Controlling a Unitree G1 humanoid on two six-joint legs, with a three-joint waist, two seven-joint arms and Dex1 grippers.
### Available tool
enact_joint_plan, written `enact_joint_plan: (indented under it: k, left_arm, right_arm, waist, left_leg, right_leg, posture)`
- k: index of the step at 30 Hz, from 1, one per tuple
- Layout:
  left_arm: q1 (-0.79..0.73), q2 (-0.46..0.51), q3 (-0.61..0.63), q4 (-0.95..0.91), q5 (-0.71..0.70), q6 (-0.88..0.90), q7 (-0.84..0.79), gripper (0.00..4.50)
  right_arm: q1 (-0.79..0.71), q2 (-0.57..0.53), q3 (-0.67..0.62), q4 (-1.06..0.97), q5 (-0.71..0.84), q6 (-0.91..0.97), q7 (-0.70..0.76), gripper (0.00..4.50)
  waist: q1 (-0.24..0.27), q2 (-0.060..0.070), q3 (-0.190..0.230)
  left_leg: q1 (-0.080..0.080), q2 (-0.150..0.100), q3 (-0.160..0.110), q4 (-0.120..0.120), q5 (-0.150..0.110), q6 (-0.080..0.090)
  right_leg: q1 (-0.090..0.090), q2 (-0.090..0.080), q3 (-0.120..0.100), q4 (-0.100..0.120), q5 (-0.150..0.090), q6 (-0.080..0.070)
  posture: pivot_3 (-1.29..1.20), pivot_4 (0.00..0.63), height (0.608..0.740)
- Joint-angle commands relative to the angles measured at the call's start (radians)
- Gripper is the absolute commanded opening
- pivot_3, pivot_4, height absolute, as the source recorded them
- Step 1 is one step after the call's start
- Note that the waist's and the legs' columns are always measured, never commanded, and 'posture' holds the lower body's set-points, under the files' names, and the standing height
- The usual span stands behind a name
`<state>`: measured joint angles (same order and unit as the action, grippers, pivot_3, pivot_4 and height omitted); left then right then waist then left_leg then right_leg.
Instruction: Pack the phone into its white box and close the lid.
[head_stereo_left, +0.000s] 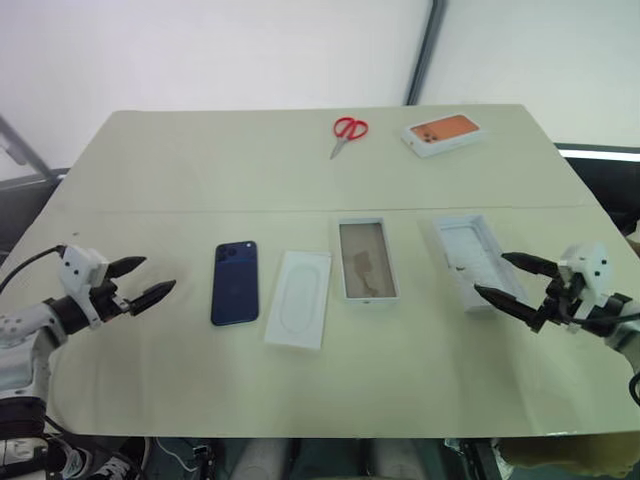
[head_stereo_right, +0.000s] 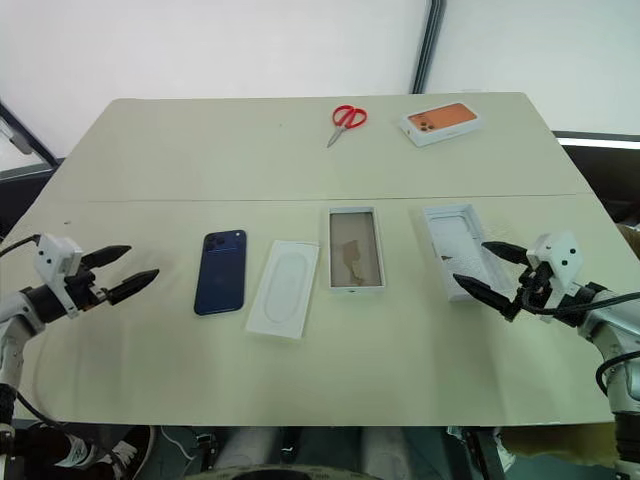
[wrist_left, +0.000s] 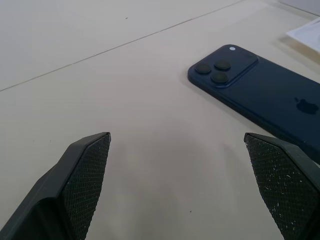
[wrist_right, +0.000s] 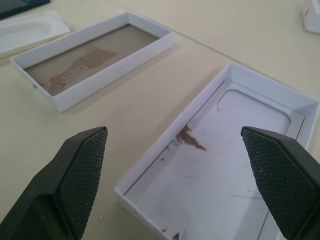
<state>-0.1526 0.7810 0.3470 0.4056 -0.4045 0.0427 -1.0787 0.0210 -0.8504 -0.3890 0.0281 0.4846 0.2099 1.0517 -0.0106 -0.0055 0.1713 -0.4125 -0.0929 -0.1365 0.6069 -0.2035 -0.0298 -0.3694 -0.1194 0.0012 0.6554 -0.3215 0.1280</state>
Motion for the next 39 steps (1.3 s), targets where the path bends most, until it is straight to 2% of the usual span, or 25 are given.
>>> enact_joint_plan:
  k: [1, 7, 18, 28, 34, 39]
  left_arm:
    - [-0.002, 0.002, 0.016, -0.022, -0.009, -0.017, -0.001, 4.5]
    - [0.005, -0.007, 0.003, -0.037, -0.005, 0.003, 0.01, 4.5]
    - [0.01, -0.017, -0.005, -0.056, -0.015, 0.006, -0.005, 4.5]
    - [0.038, -0.023, -0.009, -0.122, -0.034, 0.066, -0.015, 4.5]
    - [0.03, -0.021, -0.051, -0.364, -0.145, 0.44, 0.067, 4.5]
    - [-0.046, -0.085, -0.094, -0.489, -0.224, 0.65, 0.182, 4.5]
  right_arm:
    - [0.015, -0.028, -0.045, -0.014, -0.016, -0.024, 0.001, 4.47]
    - [0.011, -0.025, -0.055, -0.005, -0.033, -0.016, -0.026, 4.47]
    - [-0.017, -0.022, -0.062, -0.029, 0.004, 0.105, -0.056, 4.47]
    - [-0.04, -0.017, -0.029, -0.045, -0.02, 0.084, -0.055, 4.47]
    - [-0.058, -0.007, 0.045, -0.168, -0.041, 0.088, -0.064, 4.47]
    - [-0.105, 0.028, 0.171, -0.317, -0.045, 0.121, -0.087, 4.47]
  waist:
    - [0.0, 0.0, 0.0]
    - [-0.002, 0.0, 0.0]
    - [-0.002, 0.0, 0.0]
    - [-0.001, 0.0, 0.0]
    - [-0.001, 0.0, 0.0]
    - [-0.001, 0.0, 0.0]
  left_leg:
    - [0.0, 0.0, 0.0, 0.0, 0.0, 0.0]
    - [0.0, 0.0, 0.0, 0.0, 0.0, 0.0]
    - [0.0, 0.0, 0.0, 0.0, 0.0, 0.0]
    - [0.0, 0.0, 0.0, 0.0, 0.0, 0.0]
    - [-0.001, 0.0, 0.0, 0.0, 0.0, 0.0]
    - [-0.004, 0.0, 0.0, 0.001, 0.0, 0.0]
  right_leg:
    - [0.0, 0.0, 0.0, 0.0, 0.0, 0.0]
    - [0.0, 0.0, 0.0, 0.0, 0.0, 0.0]
    - [0.0, 0.0, 0.0, 0.0, 0.0, 0.0]
    - [0.0, 0.0, 0.0, 0.0, 0.0, 0.0]
    - [-0.001, 0.0, 0.0, 0.0, 0.0, 0.0]
    - [-0.001, 0.001, 0.0, 0.0, 0.0, 0.0]
  posture:
    - [0.0, 0.15, 0.74]
    - [0.0, 0.15, 0.74]
    - [0.0, 0.15, 0.74]
    - [0.0, 0.15, 0.74]
    - [0.0, 0.15, 0.74]
    - [0.0, 0.15, 0.74]
